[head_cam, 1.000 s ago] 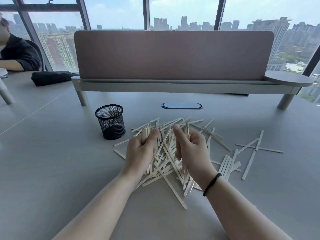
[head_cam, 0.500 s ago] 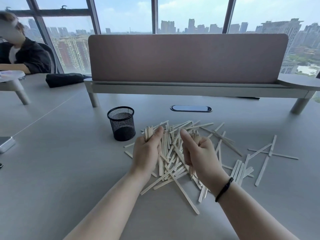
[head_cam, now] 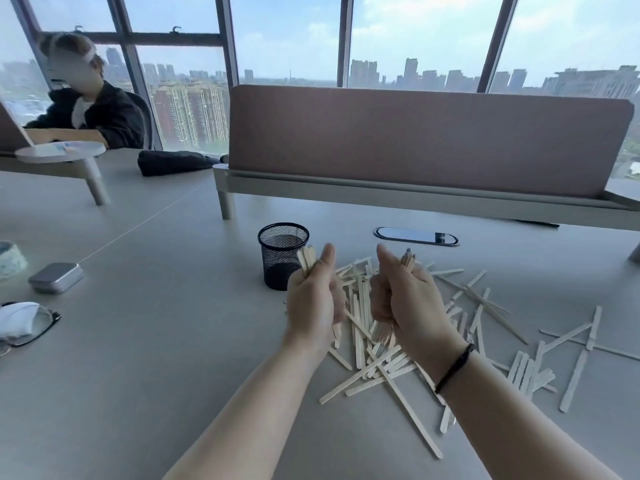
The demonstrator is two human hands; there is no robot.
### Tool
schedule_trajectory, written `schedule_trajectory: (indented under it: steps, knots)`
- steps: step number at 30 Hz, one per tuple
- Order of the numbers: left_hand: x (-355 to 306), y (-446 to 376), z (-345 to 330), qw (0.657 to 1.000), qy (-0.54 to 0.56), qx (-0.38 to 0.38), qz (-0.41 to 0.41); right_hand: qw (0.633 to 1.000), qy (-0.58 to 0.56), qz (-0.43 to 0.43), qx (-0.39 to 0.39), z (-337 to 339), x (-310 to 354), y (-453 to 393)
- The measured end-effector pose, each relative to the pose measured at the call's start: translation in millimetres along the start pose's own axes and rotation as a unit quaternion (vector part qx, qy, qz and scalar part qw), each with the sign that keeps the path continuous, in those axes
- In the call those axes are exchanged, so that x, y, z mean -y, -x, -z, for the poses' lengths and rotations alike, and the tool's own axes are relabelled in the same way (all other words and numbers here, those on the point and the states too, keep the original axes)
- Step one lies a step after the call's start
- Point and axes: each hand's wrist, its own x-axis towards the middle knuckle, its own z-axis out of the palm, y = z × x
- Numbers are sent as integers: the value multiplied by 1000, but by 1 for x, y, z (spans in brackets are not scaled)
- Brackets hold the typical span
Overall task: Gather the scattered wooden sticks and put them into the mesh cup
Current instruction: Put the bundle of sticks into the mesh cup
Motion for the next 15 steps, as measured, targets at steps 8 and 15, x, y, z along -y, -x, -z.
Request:
schedule_trajectory:
  steps: [8,15]
  knots:
    - [-74,-73,24,983,29,-138,-115,998,-48,28,-32,-75,30,-75]
    - [-66,-148,58,952,-249,-119,-130,993,-95,5,-74,-92,19,-105]
